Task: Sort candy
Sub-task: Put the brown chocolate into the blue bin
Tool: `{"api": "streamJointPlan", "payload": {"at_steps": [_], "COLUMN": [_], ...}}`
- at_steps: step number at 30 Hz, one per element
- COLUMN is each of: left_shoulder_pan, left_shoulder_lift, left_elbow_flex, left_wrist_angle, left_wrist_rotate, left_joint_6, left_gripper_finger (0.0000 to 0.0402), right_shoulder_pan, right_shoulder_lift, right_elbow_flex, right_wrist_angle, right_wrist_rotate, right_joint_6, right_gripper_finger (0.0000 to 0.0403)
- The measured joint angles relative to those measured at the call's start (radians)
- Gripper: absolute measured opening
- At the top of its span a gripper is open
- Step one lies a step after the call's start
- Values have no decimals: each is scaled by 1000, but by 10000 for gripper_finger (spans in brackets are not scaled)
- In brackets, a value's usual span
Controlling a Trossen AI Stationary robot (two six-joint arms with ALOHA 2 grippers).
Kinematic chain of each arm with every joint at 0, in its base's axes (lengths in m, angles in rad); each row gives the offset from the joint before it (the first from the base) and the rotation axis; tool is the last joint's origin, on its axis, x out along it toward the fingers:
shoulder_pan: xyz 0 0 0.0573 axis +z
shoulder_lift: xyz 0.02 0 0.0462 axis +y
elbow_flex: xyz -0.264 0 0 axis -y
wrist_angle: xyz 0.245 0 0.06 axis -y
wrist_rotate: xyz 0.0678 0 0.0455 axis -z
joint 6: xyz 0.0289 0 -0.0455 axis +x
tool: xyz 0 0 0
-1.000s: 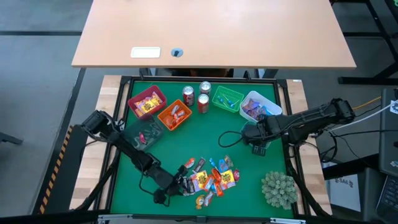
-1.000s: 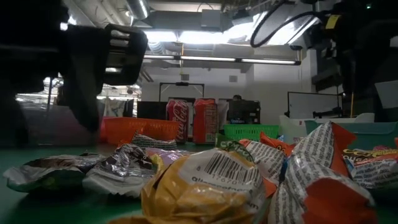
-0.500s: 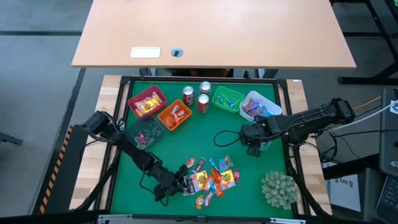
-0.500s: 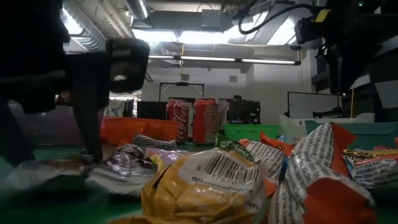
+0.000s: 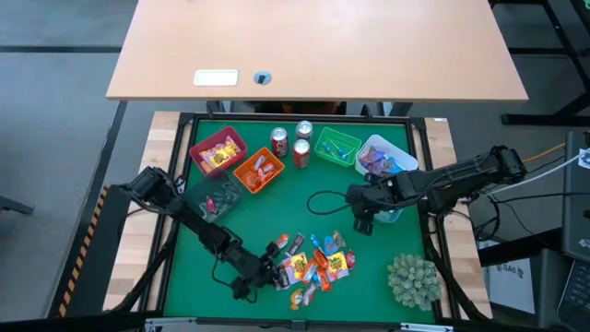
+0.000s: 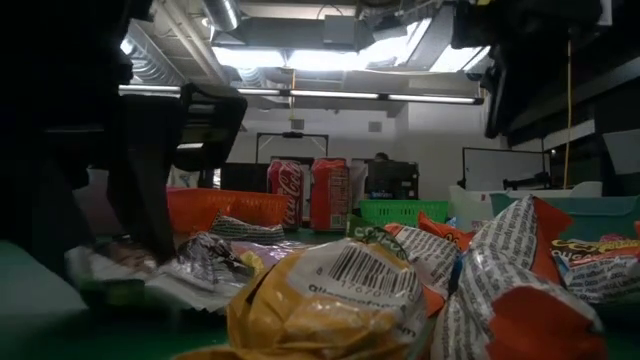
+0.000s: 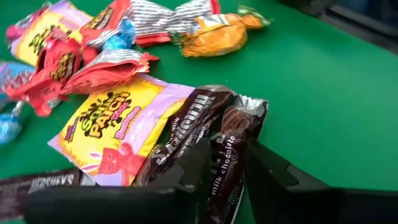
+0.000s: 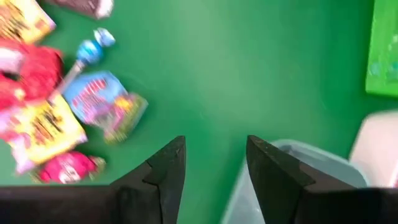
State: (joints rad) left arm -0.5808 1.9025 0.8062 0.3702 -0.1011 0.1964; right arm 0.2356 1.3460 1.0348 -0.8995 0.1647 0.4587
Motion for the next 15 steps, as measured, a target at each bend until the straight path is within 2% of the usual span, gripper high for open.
{"api": "streamJointPlan", "payload": {"at_steps": [8, 15], "left_shoulder_pan": [0, 2], "left_shoulder_lift": [1, -17], "left_elbow_flex": [-2, -5], "left_wrist_angle": [52, 68], "left_wrist_rotate": [-14, -12], "left_joint_6": [-151, -257], "left_gripper_finger": [29, 24], "right_shoulder_pan": [0, 0], "right_shoulder_lift": [0, 0], "right_elbow_flex": [0, 0], "right_wrist_angle": [130, 179], "right_wrist_rotate": [0, -1], "right_joint_6": [0, 0], "right_gripper_finger": [168, 168]}}
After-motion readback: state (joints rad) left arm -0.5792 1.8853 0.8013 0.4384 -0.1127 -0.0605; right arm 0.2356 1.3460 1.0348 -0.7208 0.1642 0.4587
